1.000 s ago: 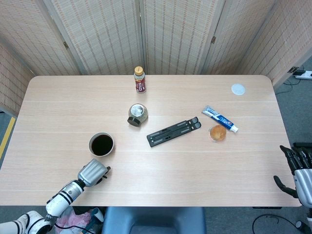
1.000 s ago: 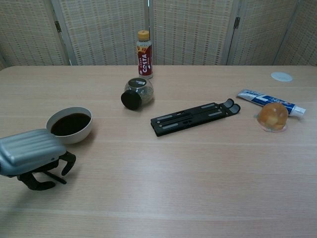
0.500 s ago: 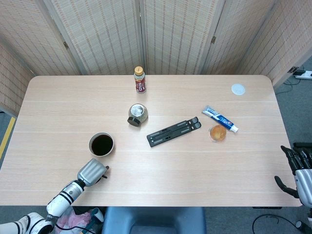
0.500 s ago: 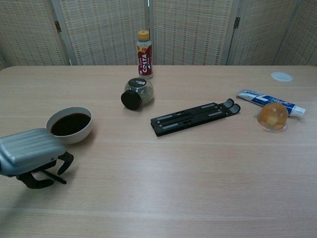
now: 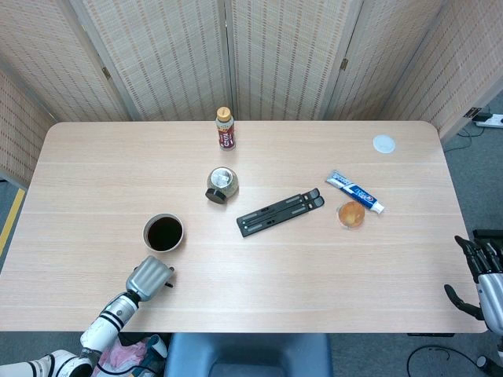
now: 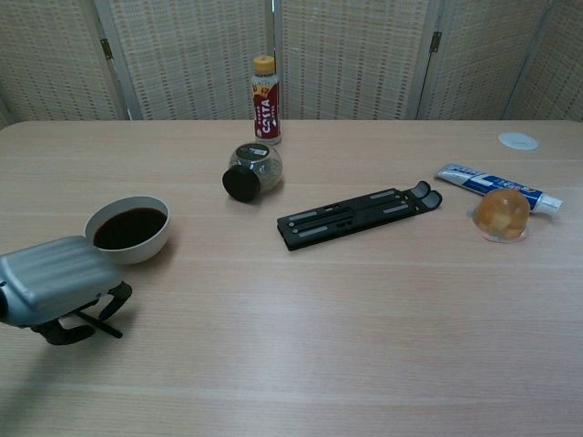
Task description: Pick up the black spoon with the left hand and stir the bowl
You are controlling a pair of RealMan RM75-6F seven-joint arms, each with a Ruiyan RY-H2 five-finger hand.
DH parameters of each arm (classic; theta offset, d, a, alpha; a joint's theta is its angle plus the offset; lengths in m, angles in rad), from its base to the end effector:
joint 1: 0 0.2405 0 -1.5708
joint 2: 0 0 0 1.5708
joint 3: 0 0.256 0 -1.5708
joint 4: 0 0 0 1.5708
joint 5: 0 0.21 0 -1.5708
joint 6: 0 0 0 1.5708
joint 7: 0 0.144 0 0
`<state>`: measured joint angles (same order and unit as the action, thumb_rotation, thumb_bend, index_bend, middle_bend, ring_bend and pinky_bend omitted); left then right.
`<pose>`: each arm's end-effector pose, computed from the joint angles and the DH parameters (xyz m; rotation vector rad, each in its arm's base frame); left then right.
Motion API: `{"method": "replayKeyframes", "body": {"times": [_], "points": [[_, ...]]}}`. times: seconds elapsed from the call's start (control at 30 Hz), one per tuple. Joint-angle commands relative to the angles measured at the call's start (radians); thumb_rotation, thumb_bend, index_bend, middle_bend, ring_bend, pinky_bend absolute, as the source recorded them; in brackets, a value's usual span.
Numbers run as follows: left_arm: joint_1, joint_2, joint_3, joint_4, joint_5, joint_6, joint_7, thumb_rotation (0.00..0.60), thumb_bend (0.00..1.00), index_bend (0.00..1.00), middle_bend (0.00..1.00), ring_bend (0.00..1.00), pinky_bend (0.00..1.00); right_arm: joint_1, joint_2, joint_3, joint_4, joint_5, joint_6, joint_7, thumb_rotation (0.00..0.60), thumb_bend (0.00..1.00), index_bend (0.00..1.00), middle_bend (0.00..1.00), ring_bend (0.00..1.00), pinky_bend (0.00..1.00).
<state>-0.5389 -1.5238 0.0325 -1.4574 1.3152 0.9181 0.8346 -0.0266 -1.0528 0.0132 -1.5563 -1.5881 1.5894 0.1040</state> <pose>-0.2330 0.2571 -0.0399 -2.1934 -0.4113 -0.3848 -0.3284 -0.1380 0.1890 1.3683 -0.8749 0.8974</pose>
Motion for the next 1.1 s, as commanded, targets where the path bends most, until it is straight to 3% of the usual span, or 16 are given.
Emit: {"method": "replayKeyframes", "body": {"times": [0.03, 0.6, 1.1], "points": [[-0.006, -0.005, -0.001, -0.016, -0.025, 0.001, 0.032, 0.6, 0.35, 0.56, 0.96, 0.83, 0.94, 0.0, 0.0, 0.0, 0.001, 0.0, 0.0, 0.001, 0.6, 0.21, 0.02, 0.16, 0.11, 0.08], [-0.037, -0.015, 0.016, -0.049, -0.105, 0.011, 0.117, 0.6, 0.35, 0.53, 0.96, 0.83, 0.94, -0.008, 0.0, -0.001, 0.01, 0.005, 0.003, 0.011, 0.6, 0.21, 0.02, 0.16, 0.12, 0.08], [-0.051, -0.03, 0.049, -0.042, -0.122, 0.025, 0.143, 0.6, 0.41, 0.58, 0.96, 0.84, 0.95, -0.017, 0.002, -0.001, 0.007, 0.003, 0.015, 0.012, 0.6, 0.21, 0.02, 0.16, 0.12, 0.08]]}}
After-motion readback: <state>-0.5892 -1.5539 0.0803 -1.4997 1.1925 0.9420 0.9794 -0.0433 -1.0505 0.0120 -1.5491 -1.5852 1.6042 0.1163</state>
